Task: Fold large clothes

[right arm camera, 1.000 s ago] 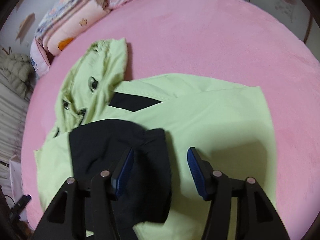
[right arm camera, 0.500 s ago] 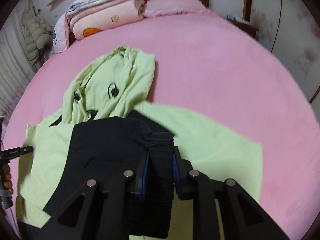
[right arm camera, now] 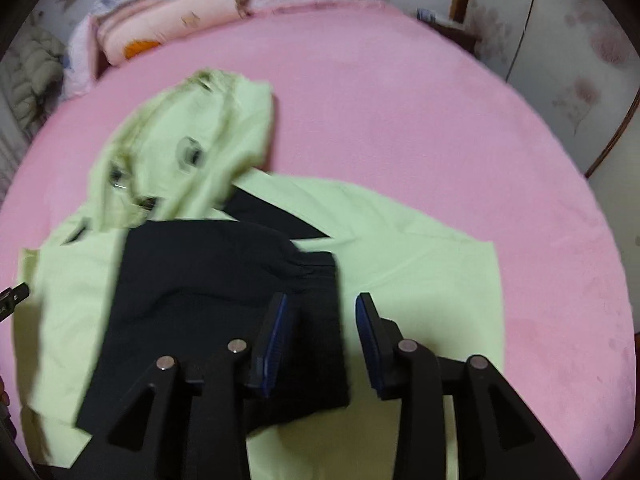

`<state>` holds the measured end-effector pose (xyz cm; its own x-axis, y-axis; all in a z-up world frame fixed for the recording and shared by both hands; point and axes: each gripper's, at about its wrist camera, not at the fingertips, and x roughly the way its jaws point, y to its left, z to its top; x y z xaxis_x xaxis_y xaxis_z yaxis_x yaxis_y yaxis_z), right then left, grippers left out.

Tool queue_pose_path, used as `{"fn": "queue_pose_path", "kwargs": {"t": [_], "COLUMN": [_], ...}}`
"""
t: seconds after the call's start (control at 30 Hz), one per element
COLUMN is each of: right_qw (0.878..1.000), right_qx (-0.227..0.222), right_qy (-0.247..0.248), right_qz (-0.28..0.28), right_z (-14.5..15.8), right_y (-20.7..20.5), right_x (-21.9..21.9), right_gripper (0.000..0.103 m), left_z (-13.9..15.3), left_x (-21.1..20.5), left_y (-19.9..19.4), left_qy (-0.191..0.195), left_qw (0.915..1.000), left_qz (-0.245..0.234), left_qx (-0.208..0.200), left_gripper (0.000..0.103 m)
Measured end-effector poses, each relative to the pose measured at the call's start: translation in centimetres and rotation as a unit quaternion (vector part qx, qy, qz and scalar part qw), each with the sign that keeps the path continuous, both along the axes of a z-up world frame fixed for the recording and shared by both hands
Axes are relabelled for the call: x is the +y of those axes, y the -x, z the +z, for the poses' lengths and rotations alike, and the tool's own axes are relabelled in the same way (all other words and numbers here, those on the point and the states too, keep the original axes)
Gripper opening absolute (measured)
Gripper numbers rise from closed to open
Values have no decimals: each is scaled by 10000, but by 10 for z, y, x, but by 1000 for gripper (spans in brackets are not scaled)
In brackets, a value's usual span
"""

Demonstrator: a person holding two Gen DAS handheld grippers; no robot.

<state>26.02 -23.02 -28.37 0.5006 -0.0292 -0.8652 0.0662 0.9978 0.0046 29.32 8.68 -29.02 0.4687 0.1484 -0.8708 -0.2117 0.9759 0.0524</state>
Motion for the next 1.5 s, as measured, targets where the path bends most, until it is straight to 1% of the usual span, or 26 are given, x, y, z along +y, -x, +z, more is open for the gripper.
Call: {"fn": "queue_pose_path", "kwargs": {"t": [0.03,0.07,0.1,0.13,0.17,0.23,0.3,0.33,0.4,0.43,0.47,0.5,0.53,0.57,0.6,0.63,0.67,0.73,0.8,0.87,0.93,1.0,1.1,1.23,1.33,1.5], "right_qw": [9995,9980,9965,9944,9926,9904,9885,9888,9915,9930,9940,9955,9963,9972,9980,9985,9985,9980,9977,9982,9985,9981,9968,9948,9936,9922], "right_qx": [-108,-157,-161,-139,-105,101,252,312,385,361,335,312,283,278,286,323,361,426,486,447,350,348,332,307,229,8], "right_qy": [-237,-472,-615,-752,-804,-688,-673,-530,-151,9,114,366,463,480,350,116,13,1,64,-27,-193,-326,-588,-807,-942,-994], "right_qz": [189,401,544,732,905,1194,1329,1360,1234,1122,1037,820,662,501,449,415,419,467,466,400,383,386,428,545,579,756], "right_z": [7,9,10,8,3,-15,-31,-41,-55,-59,-60,-62,-63,-63,-61,-62,-62,-61,-57,-47,-35,-20,3,38,67,118], "right_y": [9,17,22,25,28,31,33,33,34,34,35,36,37,38,39,39,39,38,38,36,46,52,63,79,89,111], "right_x": [12,26,34,51,66,95,106,109,102,92,84,67,52,37,23,10,4,3,8,13,14,16,16,14,10,2], "right_gripper": [38,38,38,38,38,38,37,37,37,36,34,34,34,34,31,17,11,11,13,14,14,14,14,14,14,16], "left_z": [8,14,11,10,4,-11,-29,-39,-55,-58,-60,-62,-62,-64,-63,-63,-63,-62,-59,-50,-41,-26,2,43,78,151], "left_x": [-7,-14,-25,-31,-40,-52,-55,-54,-47,-44,-40,-38,-34,-31,-28,-26,-26,-27,-27,-28,-28,-25,-22,-26,-28,-22], "left_y": [9,17,14,21,26,30,35,38,47,48,50,50,51,51,51,51,50,48,49,45,46,53,64,81,96,121], "left_qy": [169,369,499,631,711,734,725,703,568,502,409,359,313,290,301,322,327,280,320,458,556,668,744,706,757,976], "left_qw": [9998,9990,9984,9976,9973,9972,9968,9966,9969,9973,9979,9981,9983,9984,9983,9982,9981,9980,9975,9970,9964,9958,9957,9966,9966,9943], "left_qz": [-1,26,48,59,69,125,204,238,255,241,202,181,163,151,136,116,94,52,78,171,233,275,313,267,239,383], "left_qx": [-140,-243,-276,-267,-190,15,250,349,470,472,463,463,461,462,475,490,510,568,624,605,597,564,464,338,221,-186], "left_gripper": [64,65,66,66,66,66,65,65,65,66,66,66,66,66,66,66,66,68,70,71,72,73,78,79,79,81]}}
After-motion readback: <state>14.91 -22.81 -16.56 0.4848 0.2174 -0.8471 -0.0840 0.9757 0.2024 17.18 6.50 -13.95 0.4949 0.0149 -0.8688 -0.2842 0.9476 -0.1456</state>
